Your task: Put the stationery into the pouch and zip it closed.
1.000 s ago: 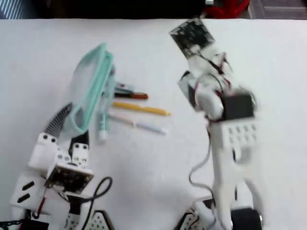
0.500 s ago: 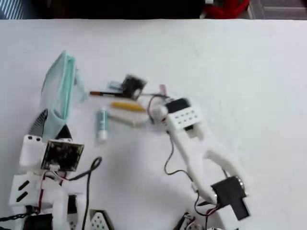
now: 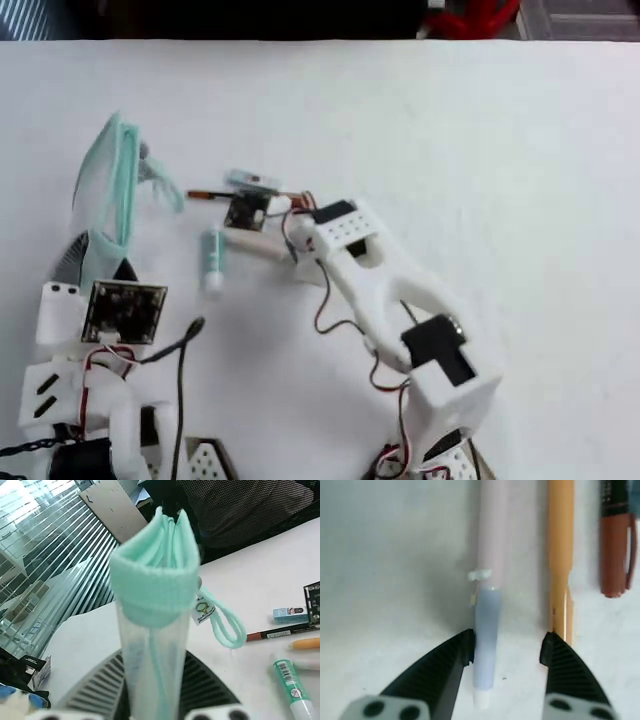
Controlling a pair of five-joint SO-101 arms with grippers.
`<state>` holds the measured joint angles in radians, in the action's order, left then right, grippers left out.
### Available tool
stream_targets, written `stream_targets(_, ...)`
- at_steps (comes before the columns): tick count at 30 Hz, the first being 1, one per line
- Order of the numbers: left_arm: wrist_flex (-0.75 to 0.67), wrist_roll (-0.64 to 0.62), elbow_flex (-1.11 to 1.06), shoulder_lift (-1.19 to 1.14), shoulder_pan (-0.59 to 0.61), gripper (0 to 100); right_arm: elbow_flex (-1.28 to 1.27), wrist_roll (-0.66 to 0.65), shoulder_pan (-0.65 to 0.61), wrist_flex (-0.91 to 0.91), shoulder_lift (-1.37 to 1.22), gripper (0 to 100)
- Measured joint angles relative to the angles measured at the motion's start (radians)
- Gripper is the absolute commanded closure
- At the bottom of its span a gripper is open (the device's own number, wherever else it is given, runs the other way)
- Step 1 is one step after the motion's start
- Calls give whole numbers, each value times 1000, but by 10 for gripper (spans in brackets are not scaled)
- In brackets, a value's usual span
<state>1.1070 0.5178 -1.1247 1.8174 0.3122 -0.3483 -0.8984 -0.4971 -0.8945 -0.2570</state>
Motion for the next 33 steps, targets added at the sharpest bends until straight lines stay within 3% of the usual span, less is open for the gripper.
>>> stream_targets(3, 0, 0, 0, 0, 0, 977, 21, -12, 0, -2, -41, 818)
stream_targets(7, 0, 0, 0, 0, 0, 977, 32, -51, 0, -12, -48, 992)
stream_targets(18, 0, 0, 0, 0, 0, 977, 40, -60, 23, -100, -2, 981)
stream_targets(24, -48, 0, -32, -2, 0, 977, 40, -81, 107, -267, 334, 981)
stream_targets(33, -181, 0, -169, -3, -112, 977, 40, -331, 311, -565, 902, 981)
